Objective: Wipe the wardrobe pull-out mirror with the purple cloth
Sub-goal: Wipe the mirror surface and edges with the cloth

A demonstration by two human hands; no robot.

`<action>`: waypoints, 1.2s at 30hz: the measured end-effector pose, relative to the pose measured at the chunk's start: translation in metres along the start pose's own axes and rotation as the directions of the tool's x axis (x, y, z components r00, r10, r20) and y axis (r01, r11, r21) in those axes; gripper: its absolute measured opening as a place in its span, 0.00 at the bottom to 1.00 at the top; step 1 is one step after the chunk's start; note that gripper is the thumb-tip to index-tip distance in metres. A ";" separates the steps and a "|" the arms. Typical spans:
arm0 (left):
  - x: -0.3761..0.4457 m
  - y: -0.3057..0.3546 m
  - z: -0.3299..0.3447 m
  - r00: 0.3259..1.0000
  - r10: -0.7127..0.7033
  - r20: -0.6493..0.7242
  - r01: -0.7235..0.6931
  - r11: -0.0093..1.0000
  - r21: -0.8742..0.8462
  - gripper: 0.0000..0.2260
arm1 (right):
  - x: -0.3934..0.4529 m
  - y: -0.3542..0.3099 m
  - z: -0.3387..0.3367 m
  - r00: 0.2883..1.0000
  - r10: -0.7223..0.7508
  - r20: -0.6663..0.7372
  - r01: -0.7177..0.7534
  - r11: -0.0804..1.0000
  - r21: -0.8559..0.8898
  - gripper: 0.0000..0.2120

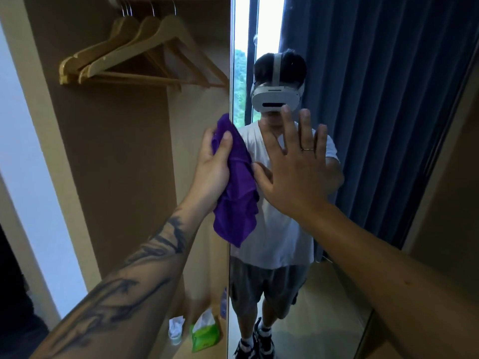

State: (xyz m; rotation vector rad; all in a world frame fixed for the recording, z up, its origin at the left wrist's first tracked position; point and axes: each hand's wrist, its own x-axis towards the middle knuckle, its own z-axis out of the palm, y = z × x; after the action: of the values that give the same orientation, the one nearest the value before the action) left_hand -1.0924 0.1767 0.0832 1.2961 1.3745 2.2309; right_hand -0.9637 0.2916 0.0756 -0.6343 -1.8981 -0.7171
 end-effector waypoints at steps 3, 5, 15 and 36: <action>-0.007 -0.005 0.007 1.000 -0.011 -0.009 0.010 0.999 -0.038 0.11 | -0.002 0.001 0.000 1.000 -0.001 -0.003 0.001 1.000 -0.010 0.36; -0.025 -0.026 0.005 0.999 -0.038 0.010 0.038 0.998 -0.047 0.12 | -0.001 0.000 -0.002 1.000 0.004 0.005 -0.004 1.000 0.005 0.36; 0.000 0.012 0.005 1.000 0.000 0.013 0.002 0.991 -0.134 0.08 | -0.004 0.000 -0.007 1.000 0.003 0.012 -0.003 0.999 0.050 0.36; -0.064 -0.064 -0.005 0.973 -0.227 -0.034 0.214 0.949 -0.230 0.10 | -0.046 -0.005 -0.001 0.999 0.006 0.040 -0.010 0.997 0.080 0.35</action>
State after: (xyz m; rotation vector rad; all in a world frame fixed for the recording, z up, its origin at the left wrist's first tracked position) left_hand -1.0746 0.1714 -0.0055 0.9575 1.1777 2.2101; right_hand -0.9484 0.2820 0.0331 -0.6089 -1.9493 -0.6240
